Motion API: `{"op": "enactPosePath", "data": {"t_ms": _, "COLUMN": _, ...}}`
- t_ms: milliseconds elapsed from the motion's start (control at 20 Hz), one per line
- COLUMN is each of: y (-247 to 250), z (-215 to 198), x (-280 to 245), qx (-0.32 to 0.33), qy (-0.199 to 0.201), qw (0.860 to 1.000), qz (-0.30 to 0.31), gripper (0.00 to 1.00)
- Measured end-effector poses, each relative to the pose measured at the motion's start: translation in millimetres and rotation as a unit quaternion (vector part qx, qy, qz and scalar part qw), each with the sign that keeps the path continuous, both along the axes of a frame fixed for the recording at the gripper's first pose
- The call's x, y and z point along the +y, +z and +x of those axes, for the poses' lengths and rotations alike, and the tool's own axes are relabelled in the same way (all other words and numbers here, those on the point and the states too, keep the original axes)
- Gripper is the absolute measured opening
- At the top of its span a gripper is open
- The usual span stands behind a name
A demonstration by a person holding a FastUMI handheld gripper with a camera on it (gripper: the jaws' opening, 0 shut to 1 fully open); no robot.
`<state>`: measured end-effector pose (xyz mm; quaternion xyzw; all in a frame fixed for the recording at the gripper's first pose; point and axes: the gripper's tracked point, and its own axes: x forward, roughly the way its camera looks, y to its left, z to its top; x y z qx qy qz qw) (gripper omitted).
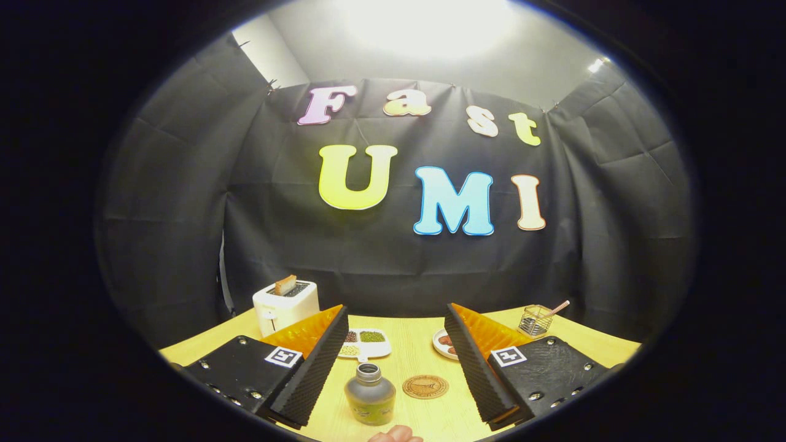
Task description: Take the bottle from table, then pour the juice into the cup, finally place the bottle on the coaster
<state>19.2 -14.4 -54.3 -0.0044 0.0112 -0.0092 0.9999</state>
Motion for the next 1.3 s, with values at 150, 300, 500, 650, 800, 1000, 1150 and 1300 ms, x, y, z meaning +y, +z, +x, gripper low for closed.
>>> {"op": "enactPosePath", "data": {"t_ms": 150, "y": -16, "z": 6, "x": 4, "qx": 0.0, "qy": 0.0, "qw": 1.0, "qz": -0.011, "gripper": 0.97}}
{"op": "enactPosePath", "data": {"t_ms": 300, "y": -38, "z": 14, "x": 10, "qx": -0.005, "qy": 0.004, "qw": 1.0, "qz": -0.008, "gripper": 0.97}}
{"op": "enactPosePath", "data": {"t_ms": 500, "y": -70, "z": 20, "x": 17, "qx": 0.002, "qy": 0.014, "qw": 1.0, "qz": 0.003, "gripper": 0.97}}
{"op": "enactPosePath", "data": {"t_ms": 650, "y": -90, "z": 25, "x": 21, "qx": 0.007, "qy": 0.02, "qw": 1.0, "qz": 0.001, "gripper": 0.96}}
{"op": "enactPosePath", "data": {"t_ms": 800, "y": -112, "z": 29, "x": 22, "qx": 0.014, "qy": 0.021, "qw": 1.0, "qz": -0.005, "gripper": 0.97}}
{"op": "enactPosePath", "data": {"t_ms": 1000, "y": -135, "z": 35, "x": 27, "qx": 0.024, "qy": 0.032, "qw": 0.999, "qz": 0.002, "gripper": 0.97}}
{"op": "enactPosePath", "data": {"t_ms": 1150, "y": -148, "z": 38, "x": 29, "qx": 0.035, "qy": 0.035, "qw": 0.999, "qz": -0.006, "gripper": 0.97}}
{"op": "enactPosePath", "data": {"t_ms": 1300, "y": -159, "z": 41, "x": 31, "qx": 0.041, "qy": 0.036, "qw": 0.998, "qz": -0.006, "gripper": 0.97}}
